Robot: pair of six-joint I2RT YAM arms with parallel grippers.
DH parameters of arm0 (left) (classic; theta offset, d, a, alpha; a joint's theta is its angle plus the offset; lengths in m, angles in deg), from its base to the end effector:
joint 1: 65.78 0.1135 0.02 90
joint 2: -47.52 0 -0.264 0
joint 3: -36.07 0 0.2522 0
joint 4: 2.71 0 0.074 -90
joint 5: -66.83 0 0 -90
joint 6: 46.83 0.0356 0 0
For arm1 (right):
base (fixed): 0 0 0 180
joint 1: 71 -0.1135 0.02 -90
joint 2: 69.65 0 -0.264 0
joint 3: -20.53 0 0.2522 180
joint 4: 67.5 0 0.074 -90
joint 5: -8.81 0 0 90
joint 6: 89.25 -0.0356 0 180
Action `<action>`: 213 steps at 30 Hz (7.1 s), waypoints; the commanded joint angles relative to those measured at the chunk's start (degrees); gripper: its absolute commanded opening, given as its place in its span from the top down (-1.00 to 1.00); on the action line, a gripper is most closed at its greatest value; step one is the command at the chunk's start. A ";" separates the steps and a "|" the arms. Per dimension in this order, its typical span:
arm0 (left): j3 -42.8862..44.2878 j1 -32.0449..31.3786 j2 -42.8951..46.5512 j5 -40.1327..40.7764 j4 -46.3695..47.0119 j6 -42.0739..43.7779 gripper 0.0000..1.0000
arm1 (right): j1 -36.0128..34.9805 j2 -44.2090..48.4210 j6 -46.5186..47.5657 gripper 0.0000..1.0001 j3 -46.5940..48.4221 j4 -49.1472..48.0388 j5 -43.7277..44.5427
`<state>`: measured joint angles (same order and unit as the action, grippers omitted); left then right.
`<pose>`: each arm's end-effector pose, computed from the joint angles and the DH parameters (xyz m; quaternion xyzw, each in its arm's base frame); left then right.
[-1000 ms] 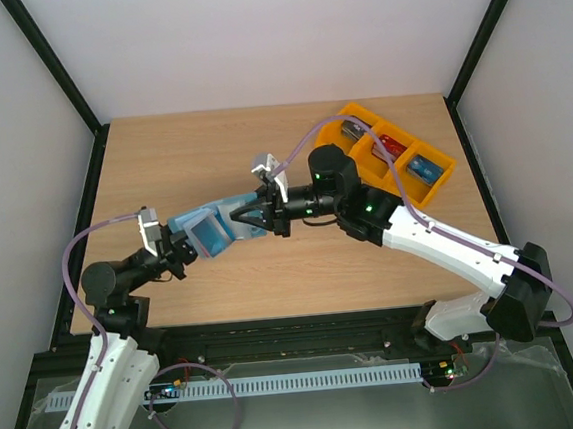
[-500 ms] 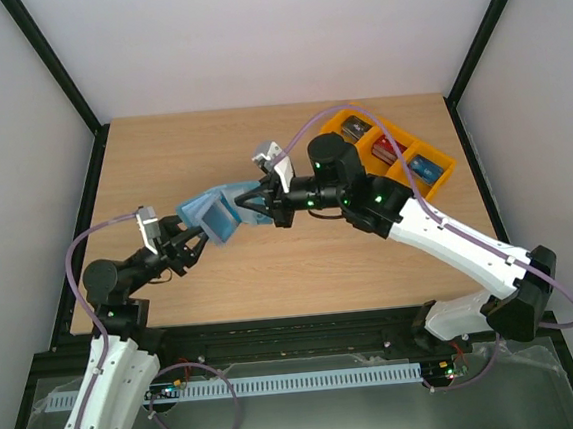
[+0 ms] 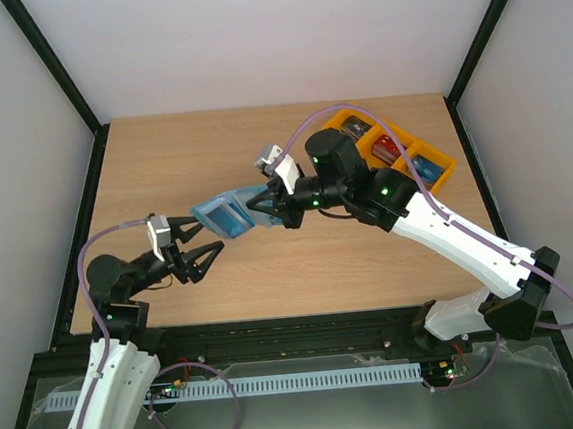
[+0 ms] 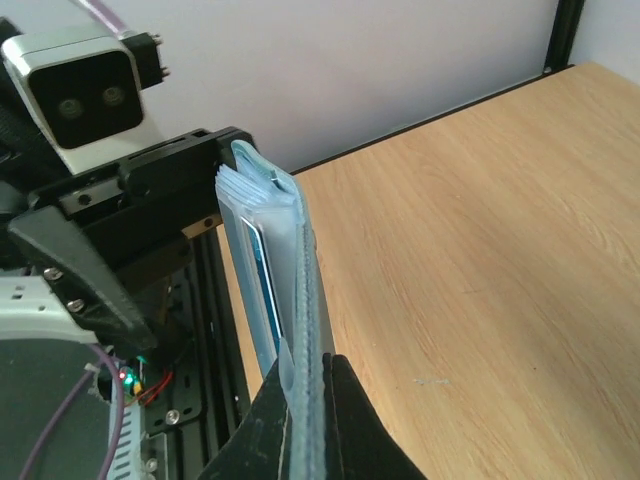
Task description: Take the credit cards out of the card holder
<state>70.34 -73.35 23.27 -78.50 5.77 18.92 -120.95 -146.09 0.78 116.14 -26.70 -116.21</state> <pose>0.1122 -0.0444 0.2957 0.2978 0.5666 -0.4579 0.6169 0.1724 0.2368 0.4149 -0.4865 0.6436 0.4518 0.3808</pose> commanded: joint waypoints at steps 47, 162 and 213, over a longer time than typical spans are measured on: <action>-4.36 3.27 -0.54 29.90 -18.46 -17.66 0.95 | 2.48 -14.26 -3.38 0.11 34.11 -12.75 52.74; 0.56 -0.07 5.54 -4.91 3.72 -5.87 0.44 | -0.79 -4.71 11.40 0.97 4.46 -2.51 -16.59; 1.73 -0.78 4.74 -7.40 -0.90 -1.72 0.85 | 1.05 -2.97 9.01 0.97 4.42 -4.37 -17.75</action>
<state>71.31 -73.65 27.97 -83.81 4.69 16.45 -121.57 -151.99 10.50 118.76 -28.66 -134.79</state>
